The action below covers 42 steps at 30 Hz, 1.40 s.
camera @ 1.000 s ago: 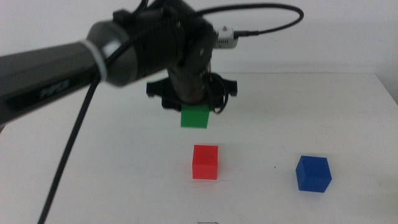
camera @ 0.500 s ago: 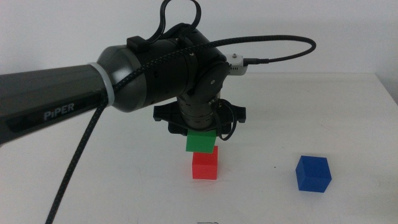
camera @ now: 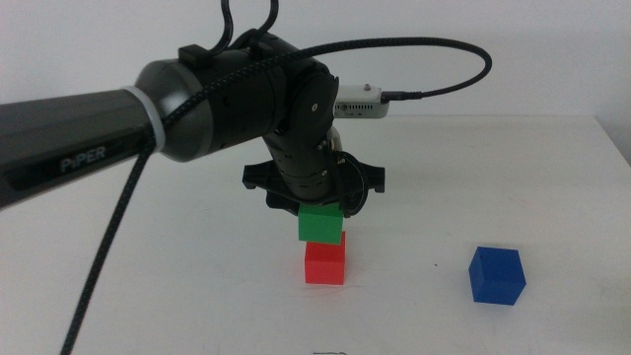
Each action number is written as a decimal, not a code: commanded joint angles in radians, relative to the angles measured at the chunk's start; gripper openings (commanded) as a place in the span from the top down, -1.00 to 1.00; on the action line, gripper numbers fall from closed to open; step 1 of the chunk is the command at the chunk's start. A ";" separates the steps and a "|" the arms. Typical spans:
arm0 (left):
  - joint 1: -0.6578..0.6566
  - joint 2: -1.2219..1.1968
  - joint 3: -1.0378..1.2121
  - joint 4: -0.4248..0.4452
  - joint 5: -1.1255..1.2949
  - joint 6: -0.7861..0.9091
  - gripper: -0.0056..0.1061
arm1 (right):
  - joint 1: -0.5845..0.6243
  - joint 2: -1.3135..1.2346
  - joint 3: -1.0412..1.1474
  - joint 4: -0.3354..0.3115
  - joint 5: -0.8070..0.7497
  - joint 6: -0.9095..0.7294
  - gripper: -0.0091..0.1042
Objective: Stack red cubes first, then green, then blue cubes in a specific spot.
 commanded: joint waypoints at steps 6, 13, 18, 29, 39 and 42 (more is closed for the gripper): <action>-0.003 -0.007 -0.025 -0.025 -0.048 -0.016 0.85 | -0.001 -0.016 -0.022 -0.009 -0.081 -0.006 -0.82; -0.003 0.017 -0.025 -0.025 -0.066 -0.044 0.85 | -0.001 -0.016 -0.022 -0.009 -0.081 -0.006 -0.82; -0.003 0.029 -0.025 -0.025 -0.062 -0.044 0.85 | -0.001 -0.016 -0.022 -0.009 -0.081 -0.006 -0.82; -0.003 0.022 -0.025 -0.031 -0.056 -0.112 0.84 | -0.001 -0.016 -0.022 -0.009 -0.081 -0.006 -0.82; -0.003 0.025 -0.025 -0.024 -0.047 -0.156 0.84 | -0.001 -0.016 -0.022 -0.009 -0.081 -0.006 -0.82; -0.004 0.027 -0.025 -0.025 -0.038 -0.156 0.84 | -0.001 -0.016 -0.022 -0.009 -0.081 -0.006 -0.82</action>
